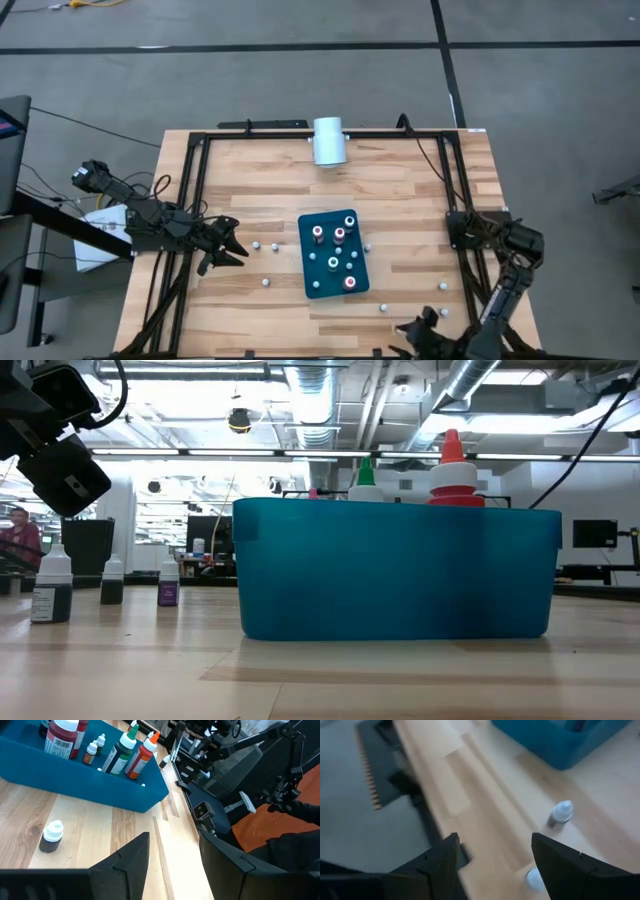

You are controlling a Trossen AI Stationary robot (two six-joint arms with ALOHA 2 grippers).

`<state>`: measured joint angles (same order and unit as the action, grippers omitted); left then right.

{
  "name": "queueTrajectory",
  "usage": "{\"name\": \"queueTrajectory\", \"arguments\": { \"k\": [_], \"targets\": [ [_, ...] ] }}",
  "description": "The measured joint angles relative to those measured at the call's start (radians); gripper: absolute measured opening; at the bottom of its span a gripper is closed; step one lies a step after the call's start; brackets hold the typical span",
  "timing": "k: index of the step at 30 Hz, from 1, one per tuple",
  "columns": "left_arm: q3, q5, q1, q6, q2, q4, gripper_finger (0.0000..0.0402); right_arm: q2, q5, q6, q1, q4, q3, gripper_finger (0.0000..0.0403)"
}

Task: Pick & Place food coloring
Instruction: Put the small black food coloring bottle into the blue bin

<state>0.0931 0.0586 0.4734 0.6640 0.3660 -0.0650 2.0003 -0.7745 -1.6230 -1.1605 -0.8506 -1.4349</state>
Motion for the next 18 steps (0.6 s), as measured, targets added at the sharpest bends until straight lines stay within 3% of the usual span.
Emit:
{"name": "queueTrajectory", "arguments": {
  "k": [7,13,18],
  "targets": [
    [0.000,0.000,0.000,-0.015,0.000,0.000,0.0165,0.000,-0.123,-0.157,-0.091,-0.072,0.000,0.0240],
    [0.000,0.001,0.000,-0.004,0.000,0.000,0.0165,0.038,-0.160,-0.193,-0.086,-0.114,0.000,0.0240],
    [0.000,0.000,0.000,0.021,0.000,-0.001,0.0165,0.108,-0.171,-0.236,-0.087,-0.050,0.001,0.0240]
  ]
}}
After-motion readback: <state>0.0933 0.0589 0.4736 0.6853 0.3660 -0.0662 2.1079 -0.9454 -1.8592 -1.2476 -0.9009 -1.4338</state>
